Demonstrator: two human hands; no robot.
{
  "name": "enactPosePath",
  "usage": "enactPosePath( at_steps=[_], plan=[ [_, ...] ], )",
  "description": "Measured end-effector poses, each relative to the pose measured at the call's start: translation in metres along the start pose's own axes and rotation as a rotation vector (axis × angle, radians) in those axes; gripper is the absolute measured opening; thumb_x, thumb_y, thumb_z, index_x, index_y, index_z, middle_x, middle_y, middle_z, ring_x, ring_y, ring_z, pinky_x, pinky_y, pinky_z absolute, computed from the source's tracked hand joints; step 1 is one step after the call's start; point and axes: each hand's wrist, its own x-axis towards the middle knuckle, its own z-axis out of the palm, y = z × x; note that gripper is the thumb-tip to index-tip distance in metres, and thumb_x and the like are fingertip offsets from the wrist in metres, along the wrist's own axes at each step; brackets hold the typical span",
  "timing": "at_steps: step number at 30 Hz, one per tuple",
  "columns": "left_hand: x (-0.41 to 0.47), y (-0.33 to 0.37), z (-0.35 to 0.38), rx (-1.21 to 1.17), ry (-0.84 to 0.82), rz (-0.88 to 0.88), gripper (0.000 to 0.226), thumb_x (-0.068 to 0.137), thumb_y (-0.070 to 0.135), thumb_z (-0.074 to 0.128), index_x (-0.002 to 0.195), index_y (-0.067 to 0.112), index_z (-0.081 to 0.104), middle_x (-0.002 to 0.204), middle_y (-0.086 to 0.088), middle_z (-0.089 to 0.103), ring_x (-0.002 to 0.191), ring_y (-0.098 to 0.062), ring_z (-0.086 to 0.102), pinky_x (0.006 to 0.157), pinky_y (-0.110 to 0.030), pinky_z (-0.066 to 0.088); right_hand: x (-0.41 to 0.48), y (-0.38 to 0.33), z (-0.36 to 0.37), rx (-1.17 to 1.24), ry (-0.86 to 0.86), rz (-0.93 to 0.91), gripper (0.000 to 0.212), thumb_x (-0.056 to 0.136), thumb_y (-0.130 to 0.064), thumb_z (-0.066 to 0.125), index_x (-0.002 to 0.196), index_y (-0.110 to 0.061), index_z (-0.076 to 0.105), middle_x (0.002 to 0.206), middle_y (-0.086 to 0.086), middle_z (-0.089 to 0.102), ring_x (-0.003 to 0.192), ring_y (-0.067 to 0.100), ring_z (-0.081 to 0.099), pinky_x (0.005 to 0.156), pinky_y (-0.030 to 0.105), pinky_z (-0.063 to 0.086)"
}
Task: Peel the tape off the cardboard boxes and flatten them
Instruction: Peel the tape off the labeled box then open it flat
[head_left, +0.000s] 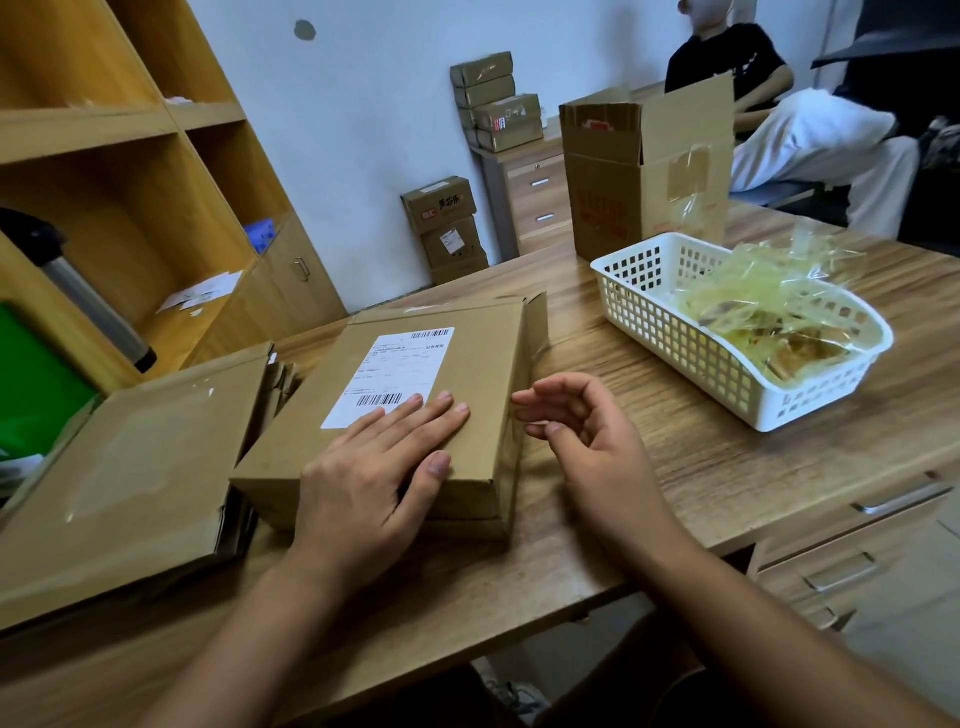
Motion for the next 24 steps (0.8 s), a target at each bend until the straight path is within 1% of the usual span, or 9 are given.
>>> enactPosePath(
  at_steps=[5,10,14,19,24],
  plan=[
    [-0.0004,-0.0003,0.0011,-0.008,0.012,0.002,0.050,0.106,0.051,0.022,0.143,0.038,0.054,0.148,0.018,0.051,0.141,-0.002,0.042,0.110,-0.042,0.044,0.0003,0.0015,-0.0002,-0.025,-0.020,-0.008,0.039,0.095,0.018,0.042,0.108,-0.015,0.057,0.109,0.010,0.072,0.104,0.021,0.069,0.091,0.029,0.053],
    [0.0001,0.0001,0.0018,-0.012,0.028,0.007,0.051,0.106,0.051,0.022,0.142,0.037,0.056,0.147,0.017,0.052,0.141,-0.003,0.043,0.110,-0.042,0.044,-0.0010,0.0042,-0.0011,-0.093,-0.037,-0.020,0.041,0.094,0.017,0.041,0.107,-0.018,0.058,0.103,0.006,0.073,0.101,0.020,0.069,0.091,0.029,0.053],
    [-0.0004,-0.0005,0.0027,-0.008,0.032,0.010,0.051,0.107,0.051,0.021,0.142,0.037,0.055,0.147,0.018,0.051,0.141,-0.002,0.043,0.110,-0.041,0.044,-0.0007,0.0049,-0.0016,-0.068,-0.015,-0.018,0.039,0.095,0.015,0.042,0.106,-0.018,0.059,0.101,0.005,0.074,0.101,0.018,0.069,0.091,0.030,0.053],
    [-0.0006,-0.0007,0.0045,-0.012,0.055,0.012,0.050,0.107,0.050,0.022,0.140,0.037,0.058,0.146,0.018,0.053,0.140,-0.003,0.044,0.109,-0.041,0.045,0.0001,0.0051,-0.0005,-0.008,-0.001,-0.004,0.036,0.097,0.016,0.041,0.109,-0.014,0.057,0.108,0.007,0.073,0.108,0.018,0.069,0.095,0.032,0.053],
    [-0.0006,-0.0004,0.0046,-0.012,0.078,0.021,0.050,0.107,0.049,0.024,0.139,0.036,0.059,0.144,0.017,0.054,0.139,-0.002,0.045,0.108,-0.039,0.045,0.0012,0.0049,0.0005,0.013,-0.004,0.011,0.032,0.097,0.016,0.042,0.113,-0.009,0.054,0.114,0.010,0.071,0.111,0.017,0.067,0.097,0.030,0.052]
  ],
)
